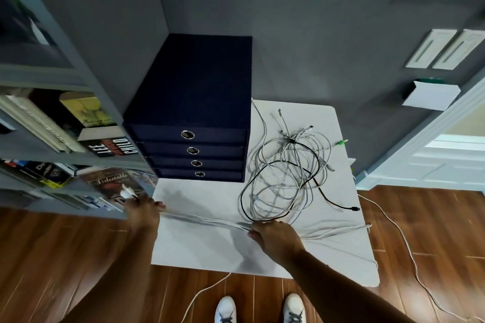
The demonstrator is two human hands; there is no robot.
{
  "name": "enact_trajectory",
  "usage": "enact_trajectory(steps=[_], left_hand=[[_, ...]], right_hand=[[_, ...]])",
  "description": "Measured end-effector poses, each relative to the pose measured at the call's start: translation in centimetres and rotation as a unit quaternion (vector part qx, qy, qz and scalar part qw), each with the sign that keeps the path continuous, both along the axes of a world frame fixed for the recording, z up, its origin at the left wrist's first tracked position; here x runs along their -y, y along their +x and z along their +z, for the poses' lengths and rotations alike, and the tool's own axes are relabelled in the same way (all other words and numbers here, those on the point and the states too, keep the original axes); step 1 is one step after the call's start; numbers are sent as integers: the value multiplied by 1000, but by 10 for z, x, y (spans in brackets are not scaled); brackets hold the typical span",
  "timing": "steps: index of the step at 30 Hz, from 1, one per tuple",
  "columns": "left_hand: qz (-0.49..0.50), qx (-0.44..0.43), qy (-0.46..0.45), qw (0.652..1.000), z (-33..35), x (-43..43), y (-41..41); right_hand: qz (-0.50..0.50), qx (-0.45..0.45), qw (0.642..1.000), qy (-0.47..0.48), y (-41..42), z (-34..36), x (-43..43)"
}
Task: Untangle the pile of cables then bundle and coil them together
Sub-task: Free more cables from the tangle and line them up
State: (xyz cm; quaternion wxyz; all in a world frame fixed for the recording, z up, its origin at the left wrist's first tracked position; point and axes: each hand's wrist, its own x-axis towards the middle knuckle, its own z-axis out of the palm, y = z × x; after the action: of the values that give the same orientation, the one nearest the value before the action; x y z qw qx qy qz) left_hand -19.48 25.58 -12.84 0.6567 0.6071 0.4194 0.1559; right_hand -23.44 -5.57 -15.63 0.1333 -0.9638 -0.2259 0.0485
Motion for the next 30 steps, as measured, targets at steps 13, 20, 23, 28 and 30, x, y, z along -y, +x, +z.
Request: enact_trajectory(steps=[13, 20, 23, 28, 30], left_hand=[[-33, -304, 271, 913, -26, -17, -18], [-162, -93, 528, 829, -12, 31, -18], [-419, 115, 483, 760, -6, 82, -24], [-573, 174, 484, 638, -27, 135, -31], [-572, 167, 469, 652, -33, 142, -32]], right_hand=[[-18, -77, 997, 13, 6, 0, -2], [-13, -74, 996, 43, 3, -1, -1], [-10, -72, 996, 54, 3, 0, -1], [-6, -92, 994, 63, 4, -3, 1], [-6, -118, 991, 69, 4, -4, 3]])
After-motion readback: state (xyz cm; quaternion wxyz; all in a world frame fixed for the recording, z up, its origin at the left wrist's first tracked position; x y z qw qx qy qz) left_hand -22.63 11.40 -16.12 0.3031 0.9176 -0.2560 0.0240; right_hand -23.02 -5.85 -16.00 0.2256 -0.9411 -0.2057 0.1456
